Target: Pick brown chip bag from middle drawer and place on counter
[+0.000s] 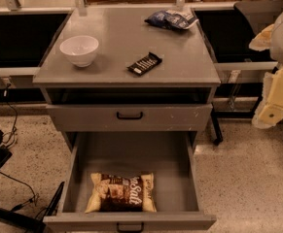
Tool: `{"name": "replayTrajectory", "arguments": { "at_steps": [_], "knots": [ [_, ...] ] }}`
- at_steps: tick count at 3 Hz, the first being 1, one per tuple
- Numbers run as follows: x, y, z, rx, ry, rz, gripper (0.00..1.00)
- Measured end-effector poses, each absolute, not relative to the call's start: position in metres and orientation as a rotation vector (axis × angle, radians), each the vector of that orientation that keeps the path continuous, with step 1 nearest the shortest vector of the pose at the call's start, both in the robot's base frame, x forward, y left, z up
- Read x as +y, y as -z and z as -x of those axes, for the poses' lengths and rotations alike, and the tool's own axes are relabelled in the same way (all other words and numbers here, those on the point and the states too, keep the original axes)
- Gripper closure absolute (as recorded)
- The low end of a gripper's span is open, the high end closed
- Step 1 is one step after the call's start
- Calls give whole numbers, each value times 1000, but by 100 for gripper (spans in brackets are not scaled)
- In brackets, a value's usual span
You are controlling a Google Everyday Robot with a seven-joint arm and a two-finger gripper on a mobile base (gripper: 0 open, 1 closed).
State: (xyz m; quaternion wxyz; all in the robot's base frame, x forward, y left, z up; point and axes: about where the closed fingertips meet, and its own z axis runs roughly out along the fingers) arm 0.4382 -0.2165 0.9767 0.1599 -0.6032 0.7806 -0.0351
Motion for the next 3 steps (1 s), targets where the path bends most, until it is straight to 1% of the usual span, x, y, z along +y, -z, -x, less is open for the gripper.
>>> {"name": "replayTrajectory", "arguments": {
  "at_steps": [1,2,3],
  "knots": [
    [-216,-977,-438,2230,100,1723,0],
    [-208,-954,-454,2223,40,1714,0],
    [-173,-891,-486,2218,-70,1707,0]
  ]
}}
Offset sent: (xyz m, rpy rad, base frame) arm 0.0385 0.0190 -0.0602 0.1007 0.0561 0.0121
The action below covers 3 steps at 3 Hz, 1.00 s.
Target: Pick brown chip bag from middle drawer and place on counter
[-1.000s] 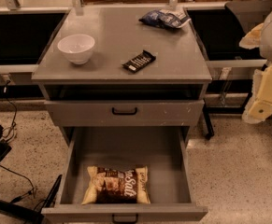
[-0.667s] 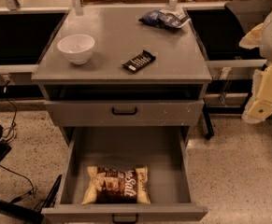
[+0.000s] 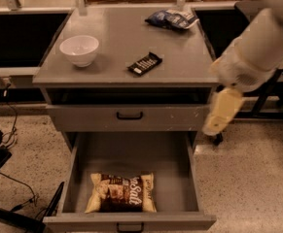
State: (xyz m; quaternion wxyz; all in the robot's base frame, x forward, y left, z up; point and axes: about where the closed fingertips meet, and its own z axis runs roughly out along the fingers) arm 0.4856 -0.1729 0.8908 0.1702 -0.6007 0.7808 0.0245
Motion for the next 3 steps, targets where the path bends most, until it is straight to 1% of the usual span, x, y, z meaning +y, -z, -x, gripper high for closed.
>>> {"name": "replayTrajectory", "arguments": {
  "at_steps": [1,2,3],
  "knots": [
    [-127,-822,-516,2181,-181,1691,0],
    [-93,-764,-527,2170,-319,1638,0],
    [-72,-730,-524,2164,-433,1609,0]
  ]
}}
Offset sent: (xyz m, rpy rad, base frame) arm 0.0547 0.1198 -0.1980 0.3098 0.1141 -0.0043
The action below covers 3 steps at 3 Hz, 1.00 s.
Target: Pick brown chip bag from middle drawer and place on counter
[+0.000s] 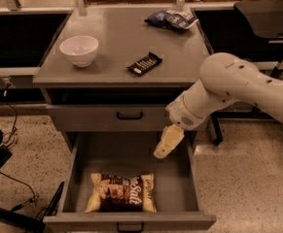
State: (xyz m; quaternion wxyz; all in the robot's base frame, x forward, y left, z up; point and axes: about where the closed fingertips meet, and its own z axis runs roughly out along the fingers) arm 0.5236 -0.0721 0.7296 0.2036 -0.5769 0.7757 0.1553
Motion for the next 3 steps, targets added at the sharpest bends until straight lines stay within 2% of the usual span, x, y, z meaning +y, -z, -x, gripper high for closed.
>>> {"name": "replayTrajectory", "arguments": {
  "at_steps": [2,3],
  "knots": [
    [-53,-703,-527,2143,-503,1613,0],
    [-12,-639,-518,2083,-630,1623,0]
  ]
}}
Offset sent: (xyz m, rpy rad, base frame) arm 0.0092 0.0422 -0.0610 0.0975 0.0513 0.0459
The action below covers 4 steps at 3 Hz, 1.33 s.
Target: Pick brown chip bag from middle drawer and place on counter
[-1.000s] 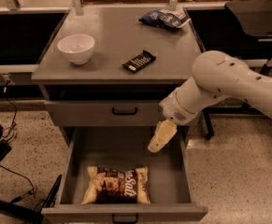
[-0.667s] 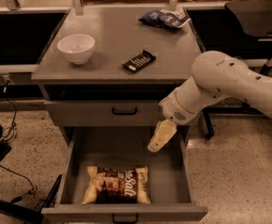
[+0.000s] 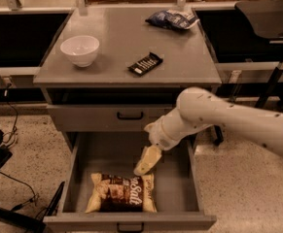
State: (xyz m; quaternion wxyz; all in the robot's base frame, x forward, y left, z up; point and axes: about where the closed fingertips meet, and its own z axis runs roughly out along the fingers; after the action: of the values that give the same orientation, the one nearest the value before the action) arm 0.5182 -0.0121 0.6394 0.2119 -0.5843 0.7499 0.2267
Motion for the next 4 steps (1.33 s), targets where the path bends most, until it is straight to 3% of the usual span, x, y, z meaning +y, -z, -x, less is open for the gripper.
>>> {"name": "replayTrajectory", "arguments": {
  "at_steps": [2,4],
  "knots": [
    [51,-533,-534,2005,-686,1537,0],
    [71,-488,-537,2007,-701,1508,0]
  ]
}}
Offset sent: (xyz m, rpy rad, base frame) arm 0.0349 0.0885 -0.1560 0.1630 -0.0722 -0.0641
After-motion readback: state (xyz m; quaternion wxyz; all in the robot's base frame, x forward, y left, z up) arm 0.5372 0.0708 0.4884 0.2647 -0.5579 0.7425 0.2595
